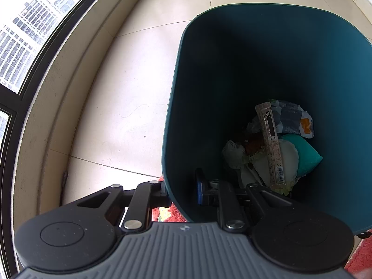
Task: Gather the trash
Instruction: 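Carry the red plastic bag into the teal bin and open right tool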
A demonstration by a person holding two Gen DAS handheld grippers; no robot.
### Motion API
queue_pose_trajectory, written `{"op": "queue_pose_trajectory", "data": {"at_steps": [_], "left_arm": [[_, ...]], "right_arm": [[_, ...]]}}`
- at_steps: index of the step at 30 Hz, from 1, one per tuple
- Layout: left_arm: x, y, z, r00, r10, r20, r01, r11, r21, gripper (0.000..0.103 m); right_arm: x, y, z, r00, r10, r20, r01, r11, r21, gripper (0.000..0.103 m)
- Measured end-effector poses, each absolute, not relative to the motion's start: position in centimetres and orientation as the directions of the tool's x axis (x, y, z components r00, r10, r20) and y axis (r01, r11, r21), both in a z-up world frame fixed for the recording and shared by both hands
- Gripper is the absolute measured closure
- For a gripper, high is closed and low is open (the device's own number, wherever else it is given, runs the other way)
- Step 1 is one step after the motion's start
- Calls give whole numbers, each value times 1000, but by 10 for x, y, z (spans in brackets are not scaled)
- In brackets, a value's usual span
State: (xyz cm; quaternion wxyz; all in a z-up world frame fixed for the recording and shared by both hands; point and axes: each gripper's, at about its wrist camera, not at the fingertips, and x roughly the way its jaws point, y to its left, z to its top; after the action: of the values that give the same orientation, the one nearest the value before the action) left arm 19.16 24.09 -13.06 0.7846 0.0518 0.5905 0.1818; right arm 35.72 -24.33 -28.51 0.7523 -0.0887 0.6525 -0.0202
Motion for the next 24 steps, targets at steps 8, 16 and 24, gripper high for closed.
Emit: {"op": "queue_pose_trajectory", "data": {"at_steps": [8,16,24], "left_arm": [[191,242,-130,237,351,-906,-236,925,297,85],[191,242,-129,239,350,-906,-235,926,296,85],[189,243,-128,247,344,-906,-233,928,289,86]], "right_arm": [[322,-220,-208,240,-101,-965,-210,965,-154,58],[284,-180,-124,348,28,-937,-351,931,-103,58],[251,-121,-45,418,198,-887,-498,866,-42,58]]}}
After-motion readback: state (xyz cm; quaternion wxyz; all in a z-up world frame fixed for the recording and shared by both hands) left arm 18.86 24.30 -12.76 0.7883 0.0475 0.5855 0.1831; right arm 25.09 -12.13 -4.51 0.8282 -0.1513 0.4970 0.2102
